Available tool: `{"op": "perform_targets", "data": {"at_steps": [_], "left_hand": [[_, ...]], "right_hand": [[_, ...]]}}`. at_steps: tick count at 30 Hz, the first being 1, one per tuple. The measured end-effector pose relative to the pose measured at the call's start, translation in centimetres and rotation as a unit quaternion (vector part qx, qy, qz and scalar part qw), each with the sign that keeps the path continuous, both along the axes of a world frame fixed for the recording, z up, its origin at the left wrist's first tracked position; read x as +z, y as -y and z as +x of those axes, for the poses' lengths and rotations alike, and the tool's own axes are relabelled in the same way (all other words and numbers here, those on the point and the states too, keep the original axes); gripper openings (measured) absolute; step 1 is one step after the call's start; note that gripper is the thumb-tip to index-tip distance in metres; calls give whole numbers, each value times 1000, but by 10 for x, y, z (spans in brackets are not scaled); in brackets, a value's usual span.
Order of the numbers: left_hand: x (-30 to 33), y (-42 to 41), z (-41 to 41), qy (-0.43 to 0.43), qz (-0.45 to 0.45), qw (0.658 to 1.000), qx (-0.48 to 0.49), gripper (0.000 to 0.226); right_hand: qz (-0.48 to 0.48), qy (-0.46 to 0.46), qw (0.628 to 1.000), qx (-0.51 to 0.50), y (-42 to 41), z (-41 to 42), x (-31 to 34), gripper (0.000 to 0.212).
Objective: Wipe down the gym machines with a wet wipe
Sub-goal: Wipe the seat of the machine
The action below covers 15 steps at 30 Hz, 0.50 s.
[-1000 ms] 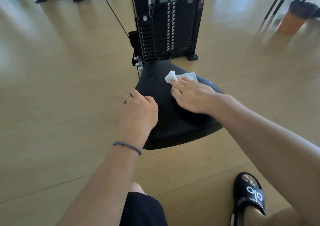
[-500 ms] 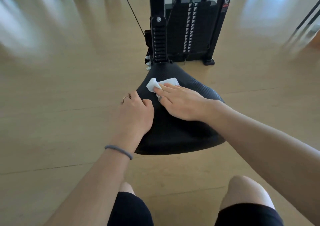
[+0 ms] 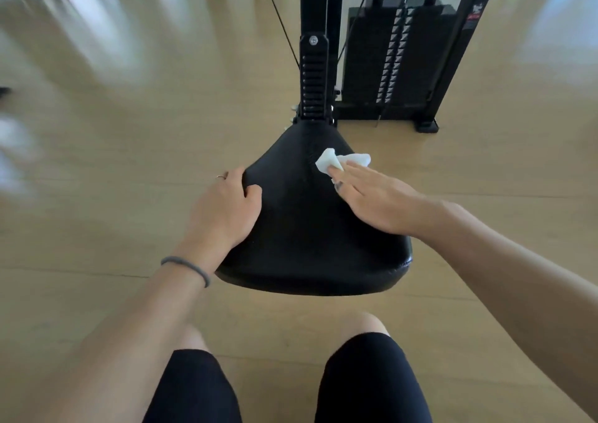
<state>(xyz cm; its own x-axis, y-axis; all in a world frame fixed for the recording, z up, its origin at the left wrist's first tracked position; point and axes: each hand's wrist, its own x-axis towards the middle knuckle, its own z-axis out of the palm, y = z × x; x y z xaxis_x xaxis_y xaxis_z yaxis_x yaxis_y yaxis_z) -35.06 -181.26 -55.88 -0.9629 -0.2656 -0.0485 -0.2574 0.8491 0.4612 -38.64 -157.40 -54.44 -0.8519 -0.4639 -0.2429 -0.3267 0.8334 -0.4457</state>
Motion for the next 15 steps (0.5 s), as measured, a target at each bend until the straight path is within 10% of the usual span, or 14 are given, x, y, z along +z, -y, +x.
{"op": "perform_targets", "data": {"at_steps": [15], "left_hand": [[-2,-4,-4,17,-21,1000,7,40]], "right_hand": [[-13,-55,997,42,-16,-22,-36,54]]}}
